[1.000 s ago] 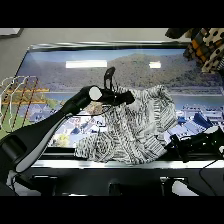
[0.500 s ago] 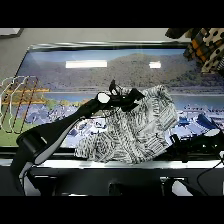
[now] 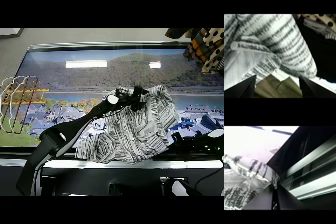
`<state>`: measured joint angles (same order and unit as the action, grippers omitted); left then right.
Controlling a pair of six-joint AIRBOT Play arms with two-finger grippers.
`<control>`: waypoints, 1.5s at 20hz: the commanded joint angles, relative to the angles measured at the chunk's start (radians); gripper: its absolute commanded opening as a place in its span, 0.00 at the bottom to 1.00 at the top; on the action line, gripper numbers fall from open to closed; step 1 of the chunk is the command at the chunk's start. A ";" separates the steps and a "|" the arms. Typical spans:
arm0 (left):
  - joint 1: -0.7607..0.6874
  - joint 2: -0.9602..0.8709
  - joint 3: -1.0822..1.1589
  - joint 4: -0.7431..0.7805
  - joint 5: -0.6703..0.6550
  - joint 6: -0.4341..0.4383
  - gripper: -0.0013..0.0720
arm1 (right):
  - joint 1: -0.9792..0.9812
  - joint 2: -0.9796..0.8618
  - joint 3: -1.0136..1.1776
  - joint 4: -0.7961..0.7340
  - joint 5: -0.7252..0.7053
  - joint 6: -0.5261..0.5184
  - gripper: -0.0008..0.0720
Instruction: Fold the clothes and pants, and hang the long-sleeved shirts on hangers.
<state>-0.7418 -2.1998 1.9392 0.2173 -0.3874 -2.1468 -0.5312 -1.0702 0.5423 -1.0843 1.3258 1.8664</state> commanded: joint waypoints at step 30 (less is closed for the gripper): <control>0.086 -0.013 0.089 0.058 -0.085 0.089 0.05 | 0.021 0.091 0.313 -0.001 -0.005 -0.064 0.06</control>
<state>-0.7059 -2.2547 2.0216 0.2245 -0.3183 -2.2894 -0.5259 -0.9886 0.7177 -1.0859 1.3163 1.8130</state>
